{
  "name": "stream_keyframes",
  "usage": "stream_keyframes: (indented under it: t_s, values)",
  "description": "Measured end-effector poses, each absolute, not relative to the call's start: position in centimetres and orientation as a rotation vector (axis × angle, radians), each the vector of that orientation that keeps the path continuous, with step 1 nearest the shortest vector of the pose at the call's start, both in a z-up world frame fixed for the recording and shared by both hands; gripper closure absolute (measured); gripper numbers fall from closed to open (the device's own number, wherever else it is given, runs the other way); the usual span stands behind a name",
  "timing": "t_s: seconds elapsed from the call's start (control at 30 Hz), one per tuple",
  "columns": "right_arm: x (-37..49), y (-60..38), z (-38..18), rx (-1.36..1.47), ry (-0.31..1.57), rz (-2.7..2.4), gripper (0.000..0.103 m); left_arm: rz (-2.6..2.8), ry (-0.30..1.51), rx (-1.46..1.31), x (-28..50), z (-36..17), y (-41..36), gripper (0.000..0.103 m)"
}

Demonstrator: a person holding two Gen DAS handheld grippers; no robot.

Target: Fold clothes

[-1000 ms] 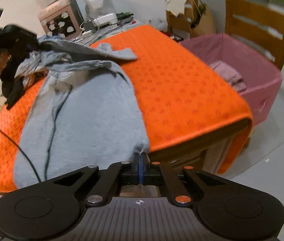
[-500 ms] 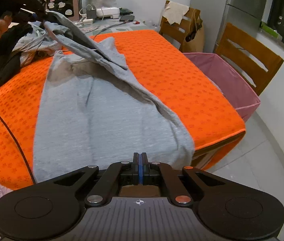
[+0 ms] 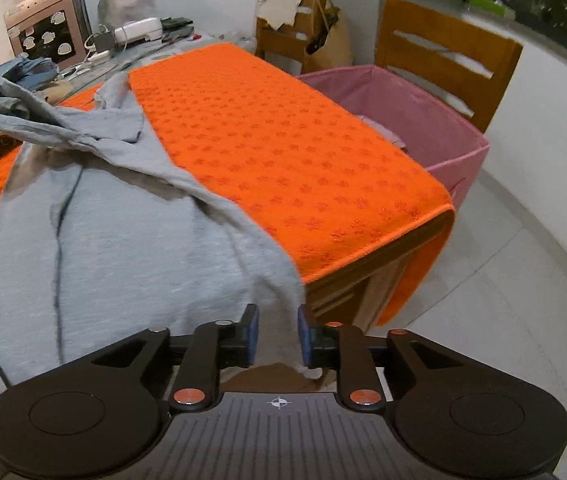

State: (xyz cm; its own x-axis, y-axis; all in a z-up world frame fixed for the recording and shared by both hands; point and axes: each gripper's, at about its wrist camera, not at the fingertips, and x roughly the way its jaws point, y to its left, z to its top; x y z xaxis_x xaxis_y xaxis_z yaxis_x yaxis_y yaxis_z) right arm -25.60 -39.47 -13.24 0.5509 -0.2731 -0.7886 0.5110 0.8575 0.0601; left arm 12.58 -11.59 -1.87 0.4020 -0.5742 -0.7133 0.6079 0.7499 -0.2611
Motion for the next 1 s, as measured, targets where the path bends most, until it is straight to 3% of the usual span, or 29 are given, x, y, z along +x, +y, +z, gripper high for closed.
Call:
stream_keyframes:
  t_s: [0.1, 0.2, 0.27, 0.37, 0.43, 1.0]
  values:
    - [-25.6, -41.0, -14.3, 0.307, 0.879, -0.443, 0.069, -0.728, 0.884, 0.047, 12.5, -1.8, -11.9, 0.095]
    - [-25.2, -41.9, -15.5, 0.309, 0.918, -0.41, 0.07, -0.705, 0.893, 0.034, 12.6, -1.8, -12.1, 0.095]
    - [-25.0, -42.1, -16.2, 0.309, 0.931, -0.377, 0.074, -0.686, 0.902, 0.02, 12.7, -1.9, -12.1, 0.095]
    - [-24.9, -42.4, -16.6, 0.327, 0.927, -0.34, 0.095, -0.662, 0.901, 0.017, 12.7, -1.9, -12.3, 0.095]
    - [-25.0, -42.6, -16.4, 0.346, 0.912, -0.326, 0.099, -0.655, 0.898, 0.017, 12.7, -1.8, -12.4, 0.095]
    - [-27.3, -31.8, -8.6, 0.227, 0.862, -0.376, 0.099, -0.686, 0.837, 0.014, 13.7, 0.1, -9.3, 0.095]
